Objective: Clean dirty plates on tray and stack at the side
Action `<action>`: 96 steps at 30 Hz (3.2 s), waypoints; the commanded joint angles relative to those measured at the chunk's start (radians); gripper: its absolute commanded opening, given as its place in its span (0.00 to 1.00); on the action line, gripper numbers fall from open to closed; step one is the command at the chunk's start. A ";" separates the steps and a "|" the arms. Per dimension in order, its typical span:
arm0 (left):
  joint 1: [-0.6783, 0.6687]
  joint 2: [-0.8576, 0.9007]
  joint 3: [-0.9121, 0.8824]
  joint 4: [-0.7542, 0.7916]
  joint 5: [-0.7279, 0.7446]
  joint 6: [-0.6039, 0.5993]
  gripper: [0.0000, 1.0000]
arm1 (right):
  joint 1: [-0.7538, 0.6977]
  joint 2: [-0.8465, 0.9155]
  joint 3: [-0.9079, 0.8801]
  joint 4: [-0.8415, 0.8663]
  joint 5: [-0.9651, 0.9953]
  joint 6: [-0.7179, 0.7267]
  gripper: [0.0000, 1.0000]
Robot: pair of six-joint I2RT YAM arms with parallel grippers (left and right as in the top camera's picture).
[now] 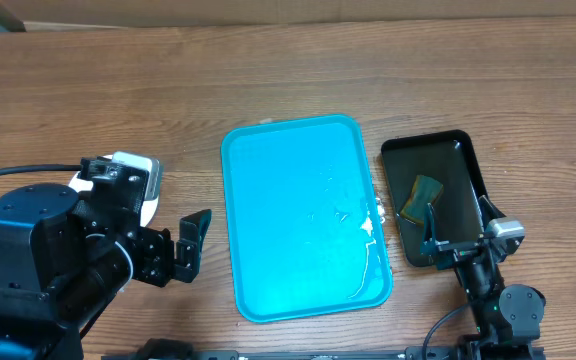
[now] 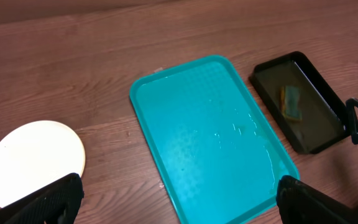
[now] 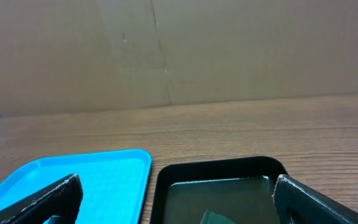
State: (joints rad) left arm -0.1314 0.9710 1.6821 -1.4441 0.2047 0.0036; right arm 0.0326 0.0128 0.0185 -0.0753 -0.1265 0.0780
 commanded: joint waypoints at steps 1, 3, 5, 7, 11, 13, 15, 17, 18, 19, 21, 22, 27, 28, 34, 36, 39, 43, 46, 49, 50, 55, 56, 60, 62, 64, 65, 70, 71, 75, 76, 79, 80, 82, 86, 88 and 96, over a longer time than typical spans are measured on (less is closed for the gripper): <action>0.003 -0.018 0.000 0.002 0.002 0.012 1.00 | -0.004 -0.008 -0.010 0.004 0.002 0.003 1.00; 0.013 -0.043 -0.018 0.021 -0.031 0.030 1.00 | -0.004 -0.008 -0.010 0.004 0.002 0.003 1.00; 0.043 -0.088 -0.065 0.082 -0.051 0.023 1.00 | -0.004 -0.008 -0.010 0.004 0.002 0.003 1.00; 0.084 -0.146 -0.150 0.176 -0.050 0.005 1.00 | -0.004 -0.008 -0.010 0.004 0.002 0.003 1.00; 0.134 -0.289 -0.379 0.416 -0.051 -0.068 1.00 | -0.004 -0.008 -0.010 0.004 0.002 0.003 1.00; 0.145 -0.367 -0.497 0.533 -0.052 -0.075 1.00 | -0.004 -0.008 -0.010 0.004 0.002 0.003 1.00; 0.162 -0.446 -0.613 0.644 -0.052 -0.076 1.00 | -0.004 -0.008 -0.010 0.004 0.002 0.003 1.00; 0.182 -0.521 -0.729 0.749 -0.051 -0.079 1.00 | -0.004 -0.008 -0.010 0.004 0.002 0.003 1.00; 0.193 -0.571 -0.802 0.808 -0.051 -0.092 1.00 | -0.004 -0.008 -0.010 0.004 0.002 0.003 1.00; 0.199 -0.598 -0.842 0.838 -0.051 -0.100 1.00 | -0.004 -0.008 -0.010 0.004 0.002 0.003 1.00; 0.208 -0.675 -0.951 0.904 -0.051 -0.126 1.00 | -0.004 -0.008 -0.010 0.004 0.002 0.003 1.00; 0.209 -0.724 -1.018 0.946 -0.051 -0.138 1.00 | -0.004 -0.008 -0.010 0.004 0.002 0.003 1.00; 0.210 -0.917 -1.289 1.136 -0.048 -0.150 1.00 | -0.004 -0.008 -0.010 0.004 0.002 0.003 1.00; 0.210 -0.945 -1.328 1.157 -0.048 -0.150 1.00 | -0.004 -0.008 -0.010 0.004 0.002 0.003 1.00; 0.209 -0.968 -1.503 1.320 -0.040 -0.180 1.00 | -0.004 -0.008 -0.010 0.004 0.002 0.003 1.00; 0.209 -0.968 -1.558 1.390 -0.040 -0.180 1.00 | -0.004 -0.008 -0.010 0.004 0.002 0.003 1.00; 0.209 -0.968 -1.648 1.485 -0.044 -0.182 1.00 | -0.004 -0.008 -0.010 0.004 0.002 0.003 1.00; 0.209 -0.968 -1.677 1.500 -0.045 -0.187 1.00 | -0.004 -0.008 -0.010 0.004 0.002 0.003 1.00; 0.209 -0.968 -1.677 1.500 -0.048 -0.187 1.00 | -0.004 -0.008 -0.010 0.004 0.002 0.003 1.00; 0.210 -0.968 -1.677 1.468 -0.048 -0.186 1.00 | -0.004 -0.008 -0.010 0.004 0.002 0.003 1.00; 0.210 -0.968 -1.677 1.441 -0.048 -0.187 1.00 | -0.004 -0.008 -0.010 0.004 0.002 0.003 1.00; 0.210 -0.962 -1.677 1.381 -0.055 -0.186 1.00 | -0.004 -0.008 -0.010 0.004 0.002 0.003 1.00; 0.210 -0.962 -1.677 1.381 -0.055 -0.186 1.00 | -0.004 -0.008 -0.010 0.004 0.002 0.003 1.00; 0.210 -0.961 -1.677 1.381 -0.055 -0.186 1.00 | -0.004 -0.008 -0.010 0.004 0.002 0.003 1.00; 0.210 -0.961 -1.677 1.381 -0.055 -0.186 1.00 | -0.004 -0.008 -0.010 0.004 0.002 0.003 1.00; 0.210 -0.961 -1.677 1.381 -0.055 -0.186 1.00 | -0.004 -0.008 -0.010 0.004 0.002 0.003 1.00; 0.210 -0.961 -1.677 1.381 -0.055 -0.185 1.00 | -0.004 -0.008 -0.010 0.004 0.002 0.003 1.00; 0.210 -0.961 -1.677 1.381 -0.055 -0.186 1.00 | -0.004 -0.008 -0.010 0.004 0.002 0.003 1.00; 0.210 -0.961 -1.677 1.381 -0.055 -0.185 1.00 | -0.004 -0.008 -0.010 0.004 0.002 0.003 1.00; 0.210 -0.961 -1.677 1.381 -0.055 -0.186 1.00 | -0.004 -0.008 -0.010 0.004 0.002 0.003 1.00; 0.210 -0.961 -1.677 1.381 -0.055 -0.186 1.00 | -0.004 -0.008 -0.010 0.004 0.002 0.003 1.00; 0.210 -0.961 -1.677 1.381 -0.055 -0.186 1.00 | -0.004 -0.008 -0.010 0.004 0.002 0.003 1.00; 0.210 -0.961 -1.677 1.381 -0.055 -0.186 1.00 | -0.004 -0.008 -0.010 0.004 0.002 0.003 1.00; 0.210 -0.961 -1.677 1.381 -0.055 -0.186 1.00 | -0.004 -0.008 -0.010 0.004 0.002 0.003 1.00; 0.210 -0.961 -1.677 1.381 -0.055 -0.186 1.00 | -0.004 -0.008 -0.010 0.004 0.002 0.003 1.00; 0.210 -0.961 -1.677 1.381 -0.055 -0.186 1.00 | -0.004 -0.008 -0.010 0.004 0.002 0.003 1.00; 0.210 -0.961 -1.677 1.381 -0.055 -0.186 1.00 | -0.004 -0.008 -0.010 0.004 0.002 0.003 1.00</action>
State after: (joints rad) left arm 0.0727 0.0158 0.0082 -0.0605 0.1593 -0.1669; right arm 0.0326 0.0128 0.0185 -0.0757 -0.1261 0.0780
